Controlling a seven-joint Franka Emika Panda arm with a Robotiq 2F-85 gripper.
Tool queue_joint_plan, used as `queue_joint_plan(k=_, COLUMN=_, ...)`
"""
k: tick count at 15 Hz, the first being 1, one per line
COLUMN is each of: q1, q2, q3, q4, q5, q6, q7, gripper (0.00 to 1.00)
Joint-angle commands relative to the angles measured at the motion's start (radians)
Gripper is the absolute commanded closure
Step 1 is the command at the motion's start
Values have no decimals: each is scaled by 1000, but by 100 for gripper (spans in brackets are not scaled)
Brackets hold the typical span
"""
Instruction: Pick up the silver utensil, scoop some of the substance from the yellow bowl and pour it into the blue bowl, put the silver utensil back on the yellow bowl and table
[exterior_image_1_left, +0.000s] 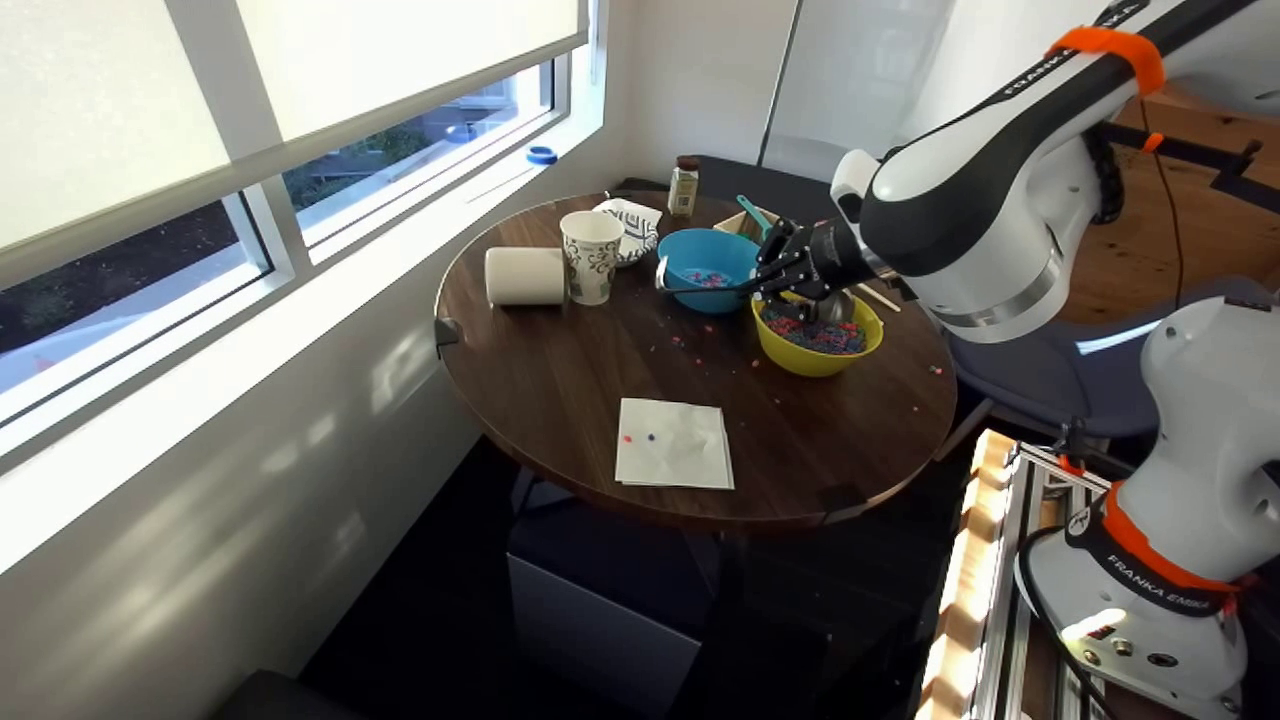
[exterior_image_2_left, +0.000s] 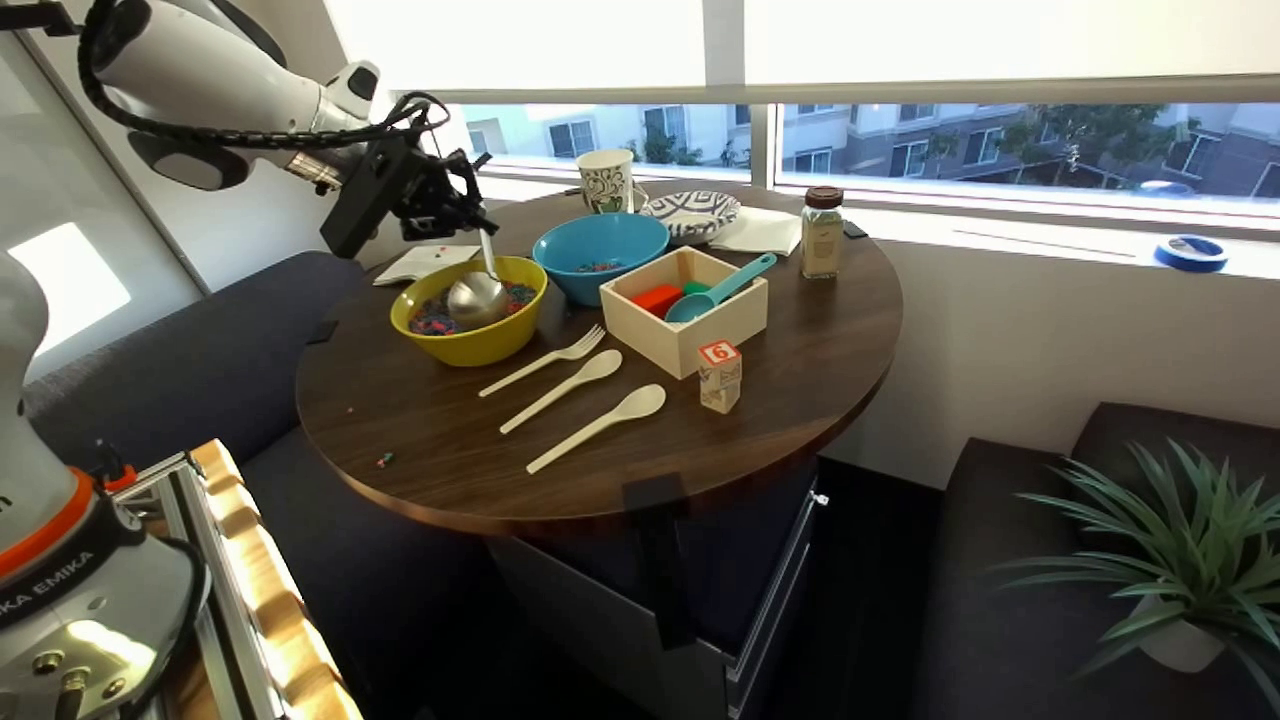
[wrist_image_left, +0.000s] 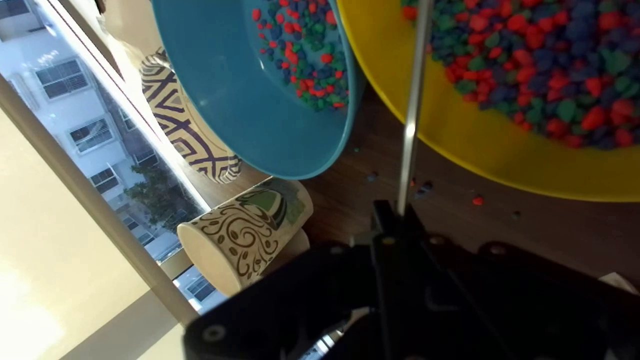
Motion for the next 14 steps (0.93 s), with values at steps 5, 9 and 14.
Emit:
queue_joint_plan(k=5, q1=113, q2=54, q3=-127, q4=0, q5=-59, q6=-25, q7=41, gripper=83)
queue_joint_plan(k=9, q1=174, q2=65, q3=-189, q4=0, q5=-74, q6=-23, q7=47, gripper=73)
queue_joint_plan(k=14, q1=233, q2=52, q3=-234, q4=0, q5=-76, q6=-10, q7=47, gripper=43)
